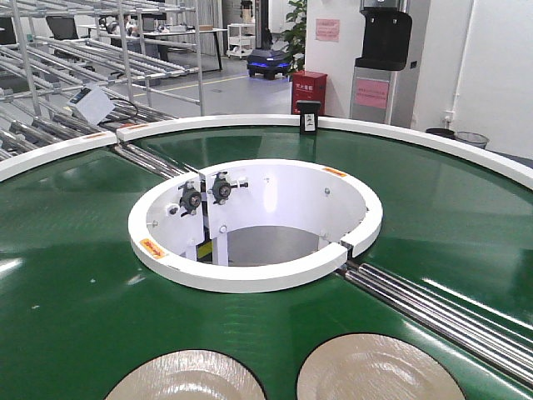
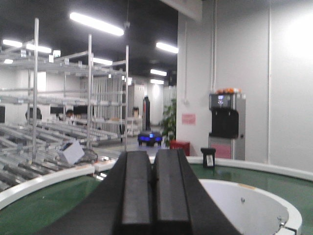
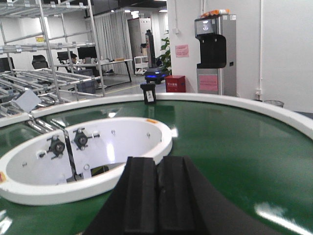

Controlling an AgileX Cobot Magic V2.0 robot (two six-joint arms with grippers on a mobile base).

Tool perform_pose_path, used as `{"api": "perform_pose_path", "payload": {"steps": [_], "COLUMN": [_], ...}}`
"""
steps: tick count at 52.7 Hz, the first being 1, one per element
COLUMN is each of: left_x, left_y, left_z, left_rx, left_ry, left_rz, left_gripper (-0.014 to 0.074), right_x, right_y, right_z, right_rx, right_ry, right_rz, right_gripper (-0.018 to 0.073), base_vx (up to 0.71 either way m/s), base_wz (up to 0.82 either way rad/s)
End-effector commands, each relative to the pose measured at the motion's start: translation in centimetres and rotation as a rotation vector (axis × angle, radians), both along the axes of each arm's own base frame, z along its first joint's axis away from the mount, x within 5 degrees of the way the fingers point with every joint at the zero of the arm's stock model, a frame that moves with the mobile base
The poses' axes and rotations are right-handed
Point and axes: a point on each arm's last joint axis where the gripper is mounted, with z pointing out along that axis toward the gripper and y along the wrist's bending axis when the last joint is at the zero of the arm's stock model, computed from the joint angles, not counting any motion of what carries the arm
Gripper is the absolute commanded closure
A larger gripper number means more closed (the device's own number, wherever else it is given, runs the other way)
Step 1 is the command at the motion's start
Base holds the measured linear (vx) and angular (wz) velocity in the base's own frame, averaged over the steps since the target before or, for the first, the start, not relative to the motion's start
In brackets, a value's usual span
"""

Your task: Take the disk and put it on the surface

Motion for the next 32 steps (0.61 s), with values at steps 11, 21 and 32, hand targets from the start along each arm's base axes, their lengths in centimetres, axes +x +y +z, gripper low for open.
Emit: {"api": "perform_pose_path", "payload": {"steps": [11,21,32], "left_x": [7.3,11.9,15.5], "left_y": [-0.1,-0.2,-0.2], "left_z": [2.7,-0.4,-4.3], "left_rx": [-0.002,-0.003,0.0], "left_ry": [0.161,0.425,0.71], "left_rz": [-0.002,-0.004,-0.007], "left_gripper": [0.06,0.0529,0.0308], "right_x": [7.0,10.0,11.0], "right_y": [0.3,0.4,0.5], "right_z": [2.0,-0.1,-1.0], "right_rx": [-0.01,-0.014,-0.001], "right_ry": [0.13,0.267,0.321], "right_rz": [0.008,0.009,0.008], "right_gripper": [0.0557,0.0503,0.0344], "base_vx": [0.0,0.0,0.0], "base_wz": [0.0,0.0,0.0]}}
